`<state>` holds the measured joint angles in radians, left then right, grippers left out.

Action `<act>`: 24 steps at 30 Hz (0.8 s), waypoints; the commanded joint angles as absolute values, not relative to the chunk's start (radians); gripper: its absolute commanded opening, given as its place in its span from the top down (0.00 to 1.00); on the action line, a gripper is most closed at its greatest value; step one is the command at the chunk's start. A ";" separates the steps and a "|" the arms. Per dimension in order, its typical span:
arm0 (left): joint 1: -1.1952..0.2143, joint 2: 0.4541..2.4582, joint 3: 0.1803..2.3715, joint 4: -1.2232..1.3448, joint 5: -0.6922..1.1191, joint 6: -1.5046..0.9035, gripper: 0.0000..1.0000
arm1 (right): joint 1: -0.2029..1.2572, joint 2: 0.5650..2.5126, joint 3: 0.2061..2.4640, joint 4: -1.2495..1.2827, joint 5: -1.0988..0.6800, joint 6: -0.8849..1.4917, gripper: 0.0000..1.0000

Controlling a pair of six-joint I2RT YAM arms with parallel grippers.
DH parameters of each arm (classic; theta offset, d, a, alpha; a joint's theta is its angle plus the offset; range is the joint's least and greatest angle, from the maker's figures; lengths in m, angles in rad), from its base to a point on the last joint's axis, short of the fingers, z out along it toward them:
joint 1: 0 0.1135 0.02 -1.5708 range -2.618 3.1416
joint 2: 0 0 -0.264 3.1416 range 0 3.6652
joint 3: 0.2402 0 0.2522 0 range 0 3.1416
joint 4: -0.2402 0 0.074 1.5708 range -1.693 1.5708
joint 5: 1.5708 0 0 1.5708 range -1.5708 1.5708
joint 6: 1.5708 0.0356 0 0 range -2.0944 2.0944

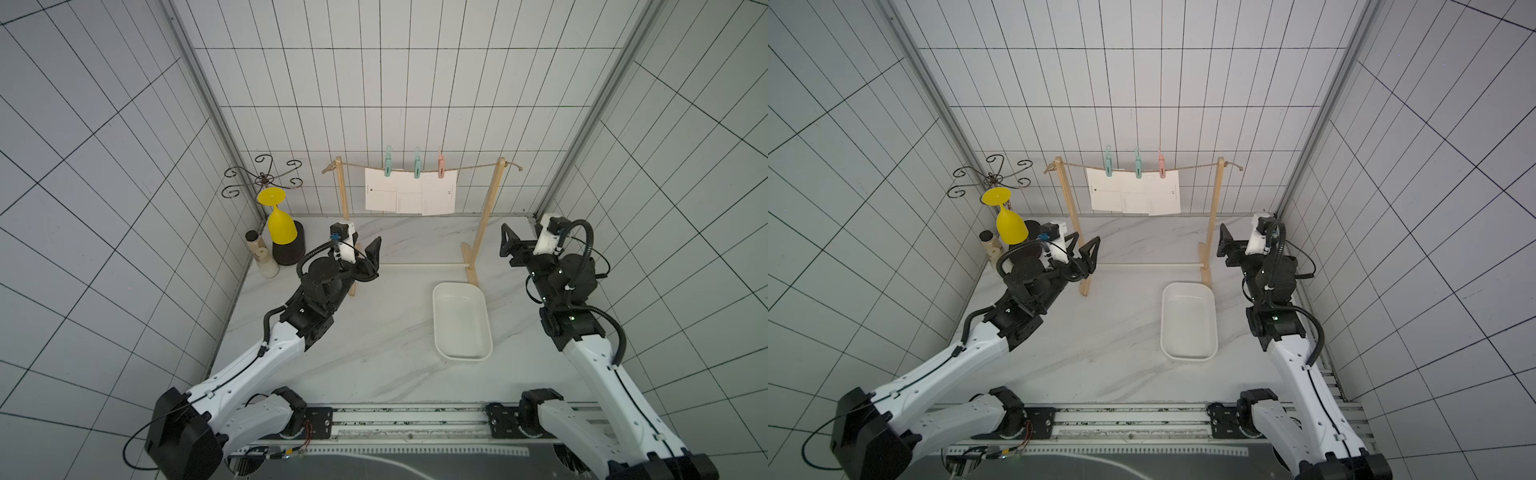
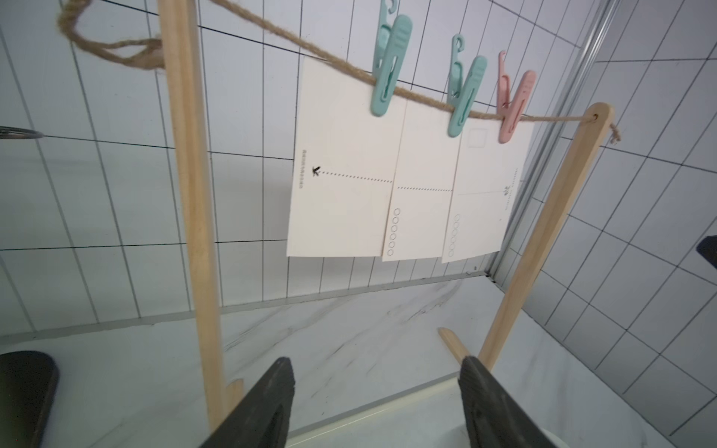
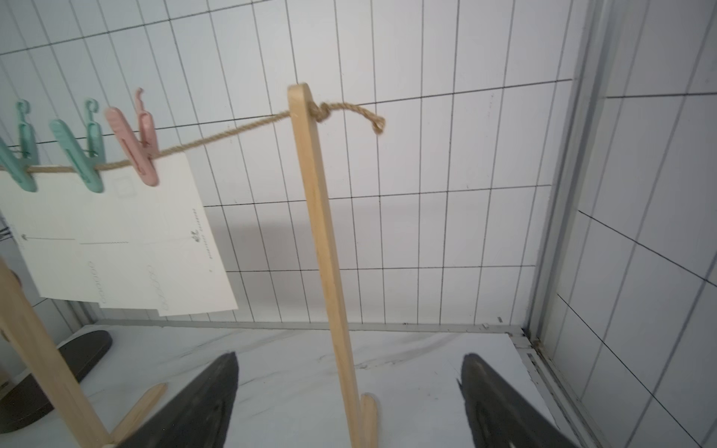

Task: Remove the postcards from the strings
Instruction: Pinch the postcard on the clothesline.

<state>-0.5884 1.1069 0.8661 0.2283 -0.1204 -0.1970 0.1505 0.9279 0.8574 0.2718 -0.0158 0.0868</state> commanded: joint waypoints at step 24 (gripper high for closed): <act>-0.644 1.725 1.553 0.105 0.180 -0.248 0.32 | 0.221 1.535 1.908 0.035 -0.553 0.139 0.09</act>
<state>-0.6445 1.7004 1.5002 0.1493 0.2058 -0.2634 0.2108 1.5040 1.8000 0.0441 -0.4984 0.1307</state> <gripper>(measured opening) 0.679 0.910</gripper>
